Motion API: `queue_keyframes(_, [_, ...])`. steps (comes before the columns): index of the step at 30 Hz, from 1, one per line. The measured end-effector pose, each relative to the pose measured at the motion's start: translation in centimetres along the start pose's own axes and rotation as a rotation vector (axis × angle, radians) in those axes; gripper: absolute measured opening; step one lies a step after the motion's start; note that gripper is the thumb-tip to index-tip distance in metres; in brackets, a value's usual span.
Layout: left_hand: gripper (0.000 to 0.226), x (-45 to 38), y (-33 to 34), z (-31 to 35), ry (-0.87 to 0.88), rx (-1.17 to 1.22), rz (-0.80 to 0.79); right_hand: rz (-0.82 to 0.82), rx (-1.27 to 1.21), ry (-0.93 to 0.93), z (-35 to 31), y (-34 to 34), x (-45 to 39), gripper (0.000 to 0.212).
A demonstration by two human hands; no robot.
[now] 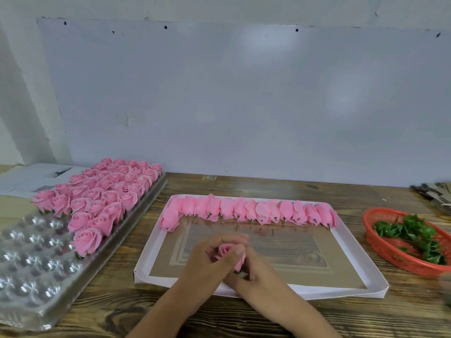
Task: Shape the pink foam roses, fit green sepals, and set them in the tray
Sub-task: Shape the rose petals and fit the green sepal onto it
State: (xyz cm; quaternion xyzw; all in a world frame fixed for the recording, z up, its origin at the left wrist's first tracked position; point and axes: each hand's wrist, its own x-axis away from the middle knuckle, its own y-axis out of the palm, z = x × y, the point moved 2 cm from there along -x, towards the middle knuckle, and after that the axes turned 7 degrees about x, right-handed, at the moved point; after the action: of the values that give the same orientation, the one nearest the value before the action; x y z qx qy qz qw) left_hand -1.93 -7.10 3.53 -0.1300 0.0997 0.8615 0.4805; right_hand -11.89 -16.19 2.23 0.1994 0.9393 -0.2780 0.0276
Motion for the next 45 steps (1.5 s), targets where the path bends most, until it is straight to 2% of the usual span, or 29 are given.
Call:
queue_keyframes(2, [0.029, 0.1, 0.0, 0.2, 0.007, 0.026, 0.029, 0.025, 0.024, 0.018, -0.1, 0.0, 0.0, 0.037])
queue_keyframes(5, [0.013, 0.1, -0.1, 0.2, -0.025, 0.038, 0.029, 0.087, 0.076, 0.005, -0.5, -0.3, 0.0, 0.030])
queue_keyframes(7, [0.011, 0.1, -0.2, 0.1, -0.056, 0.028, 0.008, 0.116, 0.103, -0.025, -0.8, -0.5, 0.1, 0.042])
queue_keyframes(9, [0.018, 0.0, -0.1, 0.0, -0.089, -0.004, -0.021, 0.122, 0.111, -0.036, -0.9, -0.7, 0.1, 0.049])
queue_keyframes(13, [0.027, -0.1, 0.0, -0.5, -0.117, -0.049, -0.055, 0.129, 0.072, 0.000, -0.8, -0.9, 0.2, 0.046])
queue_keyframes(15, [0.035, -0.1, -0.1, -0.7, -0.116, -0.056, -0.052, 0.136, 0.057, 0.011, -0.8, -0.9, 0.3, 0.040])
queue_keyframes(17, [0.045, -0.1, -0.1, -0.8, -0.122, -0.069, -0.047, 0.164, 0.030, 0.023, -0.9, -0.8, 0.3, 0.023])
queue_keyframes(20, [0.051, -0.1, -0.2, -0.8, -0.064, -0.056, -0.022, 0.182, 0.004, 0.031, -0.6, -0.7, 0.2, 0.028])
queue_keyframes(23, [0.048, 0.0, -0.3, -0.4, -0.020, -0.003, 0.022, 0.193, 0.044, 0.033, -0.6, -0.5, 0.1, 0.029])
queue_keyframes(26, [0.026, 0.0, -0.3, -0.2, -0.005, 0.015, 0.030, 0.194, 0.059, 0.006, -0.5, -0.4, 0.1, 0.023])
queue_keyframes(28, [0.021, -0.1, -0.2, -0.3, -0.013, -0.010, 0.007, 0.185, 0.067, 0.002, -0.7, -0.5, 0.2, 0.018])
queue_keyframes(33, [0.049, 0.0, 0.0, -0.6, -0.105, 0.028, -0.065, 0.189, -0.007, 0.021, -0.5, -0.7, 0.2, 0.028])
queue_keyframes(36, [0.063, -0.2, 0.0, -0.8, -0.112, 0.076, -0.090, 0.273, -0.069, 0.057, 0.3, -1.0, -0.1, 0.021])
queue_keyframes(38, [0.072, -0.4, 0.0, -1.0, -0.101, 0.035, -0.090, 0.340, -0.095, 0.052, 0.5, -1.3, -0.1, 0.030])
queue_keyframes(45, [0.049, -0.5, -0.3, -1.5, -0.116, 0.008, 0.031, 0.370, 0.007, 0.069, 1.0, -1.1, -0.1, 0.043])
